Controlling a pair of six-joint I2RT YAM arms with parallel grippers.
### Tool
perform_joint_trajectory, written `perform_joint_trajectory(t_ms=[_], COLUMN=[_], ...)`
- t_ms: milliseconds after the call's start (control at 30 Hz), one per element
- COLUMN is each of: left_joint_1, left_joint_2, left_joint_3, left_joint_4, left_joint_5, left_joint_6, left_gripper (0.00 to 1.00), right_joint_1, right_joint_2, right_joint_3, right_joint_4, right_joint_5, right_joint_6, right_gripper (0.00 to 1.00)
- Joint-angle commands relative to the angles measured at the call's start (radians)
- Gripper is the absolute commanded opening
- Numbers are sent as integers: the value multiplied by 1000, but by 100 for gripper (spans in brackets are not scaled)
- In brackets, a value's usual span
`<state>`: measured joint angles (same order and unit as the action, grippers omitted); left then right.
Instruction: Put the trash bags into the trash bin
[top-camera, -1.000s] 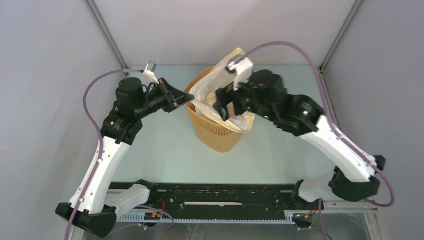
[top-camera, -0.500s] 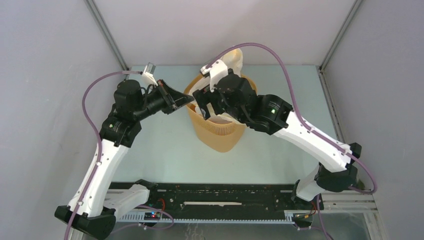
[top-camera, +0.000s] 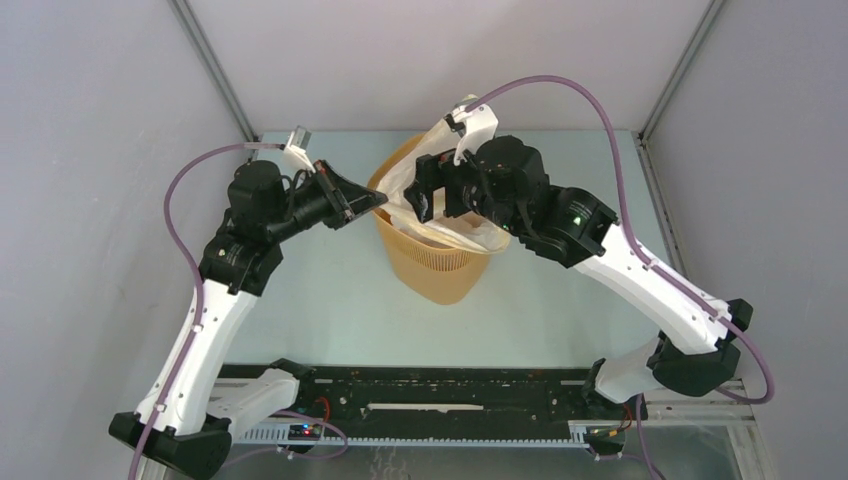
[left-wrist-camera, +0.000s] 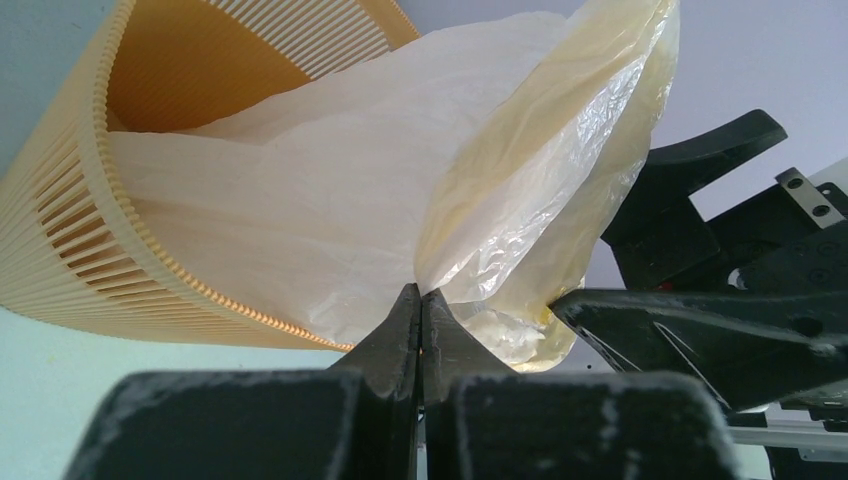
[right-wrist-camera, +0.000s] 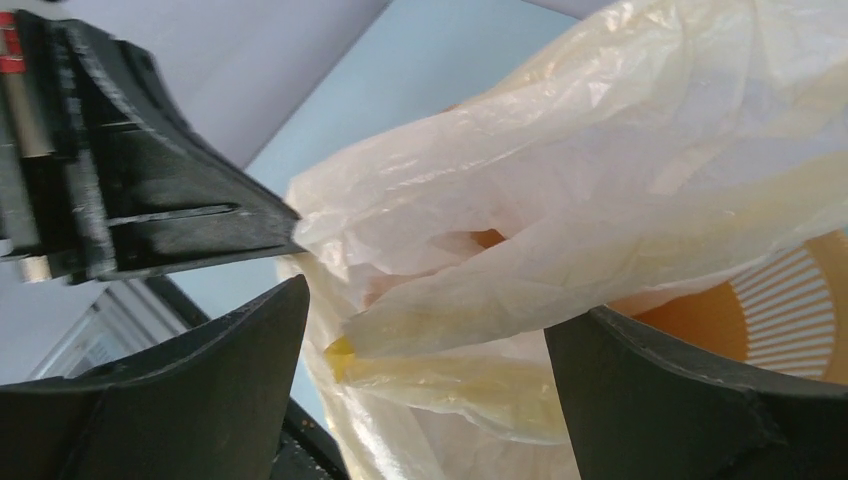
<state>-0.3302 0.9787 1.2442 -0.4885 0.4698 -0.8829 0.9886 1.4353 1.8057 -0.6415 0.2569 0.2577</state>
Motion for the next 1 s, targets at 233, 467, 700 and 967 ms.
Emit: perform_joint_trajectory(t_ms=[233,467,700,967], left_joint_1=[7,20,22,23], left_joint_2=[-60,-74,-123,-150], left_joint_3=[5,10,-93,-112], left_joint_4=[-43,-158,-180,-160], left_joint_5=[-150,-310,-386,-332], left_joint_6=[34,66,43,11], left_gripper=[0,0,0,0], right_joint_1=[65,-160,-404,-467], right_joint_2=[-37,-98,-109,-93], right_joint_3=[-62,-63,-70,11], right_joint_4=[76,25,-23,-203], right_joint_5=[254,54,-115,-215], right_joint_6=[-120,-71,-12,43], right_gripper=[69,29,29,80])
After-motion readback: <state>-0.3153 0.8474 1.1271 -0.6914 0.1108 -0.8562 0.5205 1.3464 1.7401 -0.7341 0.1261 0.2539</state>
